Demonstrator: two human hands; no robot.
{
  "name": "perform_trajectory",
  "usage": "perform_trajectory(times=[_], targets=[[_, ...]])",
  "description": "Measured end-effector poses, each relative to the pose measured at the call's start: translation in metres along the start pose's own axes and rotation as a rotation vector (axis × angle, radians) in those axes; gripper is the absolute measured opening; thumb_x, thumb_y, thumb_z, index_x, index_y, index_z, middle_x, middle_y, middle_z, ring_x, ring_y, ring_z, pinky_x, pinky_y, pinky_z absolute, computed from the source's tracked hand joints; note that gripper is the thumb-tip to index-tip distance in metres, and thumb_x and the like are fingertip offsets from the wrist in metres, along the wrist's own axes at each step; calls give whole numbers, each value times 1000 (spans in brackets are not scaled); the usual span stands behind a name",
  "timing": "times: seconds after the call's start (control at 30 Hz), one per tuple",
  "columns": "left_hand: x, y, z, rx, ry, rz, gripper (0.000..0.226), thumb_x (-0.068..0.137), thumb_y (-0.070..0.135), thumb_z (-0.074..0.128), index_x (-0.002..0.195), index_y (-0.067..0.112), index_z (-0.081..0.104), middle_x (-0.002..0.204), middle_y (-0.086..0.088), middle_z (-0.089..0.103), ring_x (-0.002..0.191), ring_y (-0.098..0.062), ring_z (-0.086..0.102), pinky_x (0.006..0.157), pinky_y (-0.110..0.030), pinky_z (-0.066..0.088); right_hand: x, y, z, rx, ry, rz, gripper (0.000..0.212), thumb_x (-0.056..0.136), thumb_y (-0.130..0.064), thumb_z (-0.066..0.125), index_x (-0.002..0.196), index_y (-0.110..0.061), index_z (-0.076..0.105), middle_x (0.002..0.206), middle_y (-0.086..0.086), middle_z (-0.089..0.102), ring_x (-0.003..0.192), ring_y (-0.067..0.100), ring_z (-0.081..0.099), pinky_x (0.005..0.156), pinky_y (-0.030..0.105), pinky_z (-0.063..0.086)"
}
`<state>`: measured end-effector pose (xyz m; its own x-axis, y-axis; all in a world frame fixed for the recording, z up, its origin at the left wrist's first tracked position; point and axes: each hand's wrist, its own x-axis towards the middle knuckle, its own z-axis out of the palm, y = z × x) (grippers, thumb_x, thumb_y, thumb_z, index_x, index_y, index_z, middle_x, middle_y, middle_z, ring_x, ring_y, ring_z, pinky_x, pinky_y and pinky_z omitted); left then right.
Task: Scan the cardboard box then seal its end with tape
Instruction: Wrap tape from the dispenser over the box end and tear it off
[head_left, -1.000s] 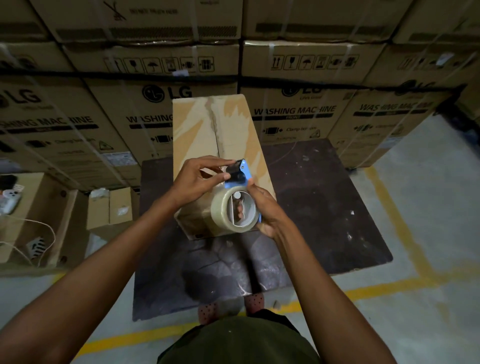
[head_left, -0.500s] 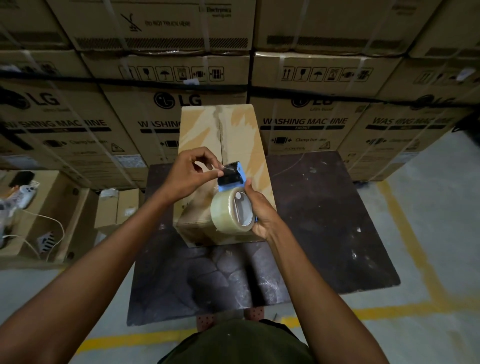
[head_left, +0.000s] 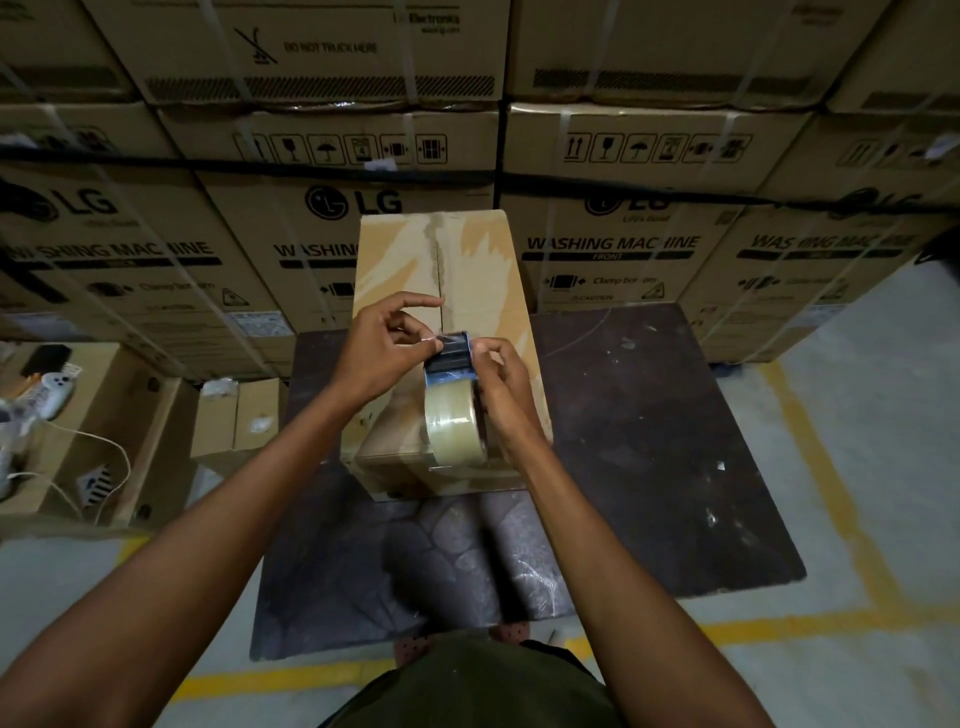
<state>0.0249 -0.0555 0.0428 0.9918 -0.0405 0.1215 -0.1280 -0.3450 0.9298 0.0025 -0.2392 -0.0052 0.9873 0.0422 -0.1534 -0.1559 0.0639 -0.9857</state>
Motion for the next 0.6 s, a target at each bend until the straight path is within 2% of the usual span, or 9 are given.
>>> perform_trajectory(times=[0.07,0.13,0.2,0.3,0.4,0.5,0.6], targets=[[2,-3,0,5,3,-12,45,86,0,85,127,15,74,86,-11,80,84,-19,78,91,-38,65,2,0,-2,-13,36,-45,31,96,-55,64,112,-28,66,103,18,78,87,23,74,82,42,60],[4,-6,3,-1,8,-25,40,86,1,85,124,12,76,86,-14,80,85,-22,78,91,-41,66,5,1,-4,-46,49,-89,25,101,-42,67,116,-22,66,103,16,78,97,27,77,86,42,59],[5,-9,6,-13,19,-43,37,86,2,85,121,12,77,85,-14,80,83,-21,78,90,-42,67,8,2,-6,-82,62,-109,21,102,-31,68,119,-17,67,111,9,78,108,24,74,91,41,59],[9,-14,8,-53,17,-74,36,85,2,87,118,13,77,85,-14,82,85,-23,80,89,-43,67,15,0,-8,-120,85,-132,17,102,-18,69,117,-11,69,115,1,74,105,12,70,88,34,57],[13,-17,7,-101,-5,-98,36,84,3,89,117,14,76,85,-13,84,88,-27,83,88,-41,67,22,-5,-8,-159,86,-180,17,100,-15,71,116,-9,70,119,4,75,108,14,71,85,24,56],[16,-18,8,-137,-6,-126,38,83,3,90,114,16,73,84,-9,85,87,-23,83,82,-33,67,30,-11,-7,-203,86,-203,16,99,-16,72,115,-13,73,118,1,77,109,18,73,89,35,60],[17,-17,10,-166,-5,-154,39,83,2,90,113,15,68,83,-7,85,85,-19,83,76,-27,65,40,-18,-10,-263,72,-188,12,97,-18,73,109,-14,76,110,-4,77,103,14,72,92,49,62]])
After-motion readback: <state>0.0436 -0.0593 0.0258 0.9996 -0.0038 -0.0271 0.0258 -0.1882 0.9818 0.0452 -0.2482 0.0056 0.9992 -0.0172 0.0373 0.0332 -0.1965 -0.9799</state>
